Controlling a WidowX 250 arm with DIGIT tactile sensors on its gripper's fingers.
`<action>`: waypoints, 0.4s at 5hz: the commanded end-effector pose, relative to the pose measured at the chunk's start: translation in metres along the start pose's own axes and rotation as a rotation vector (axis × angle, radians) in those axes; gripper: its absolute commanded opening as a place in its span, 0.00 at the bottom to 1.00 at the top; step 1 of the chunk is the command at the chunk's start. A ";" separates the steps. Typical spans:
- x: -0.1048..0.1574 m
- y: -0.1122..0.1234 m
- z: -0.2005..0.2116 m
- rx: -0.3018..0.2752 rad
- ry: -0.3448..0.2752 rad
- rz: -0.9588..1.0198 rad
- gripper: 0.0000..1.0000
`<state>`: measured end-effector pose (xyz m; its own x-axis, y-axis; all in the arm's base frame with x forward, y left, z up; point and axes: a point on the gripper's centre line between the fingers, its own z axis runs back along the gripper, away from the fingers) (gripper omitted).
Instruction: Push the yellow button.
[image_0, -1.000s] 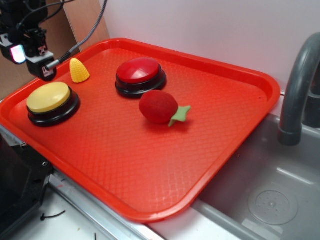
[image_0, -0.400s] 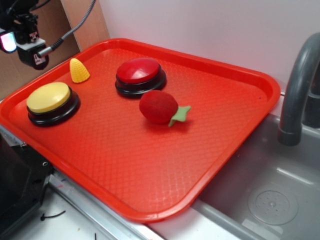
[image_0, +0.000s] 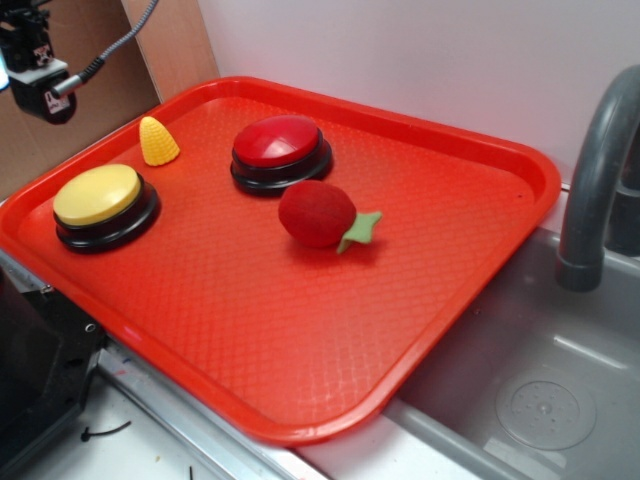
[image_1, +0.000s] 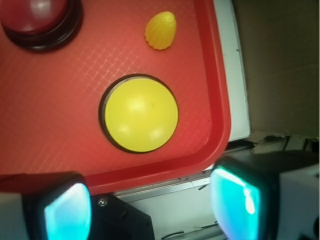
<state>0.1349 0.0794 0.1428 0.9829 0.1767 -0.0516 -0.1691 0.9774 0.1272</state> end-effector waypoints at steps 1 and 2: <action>0.005 0.005 0.020 0.020 -0.061 0.005 1.00; 0.004 0.004 0.025 0.020 -0.074 0.001 1.00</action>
<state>0.1311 0.0777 0.1554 0.9847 0.1731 -0.0195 -0.1690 0.9763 0.1352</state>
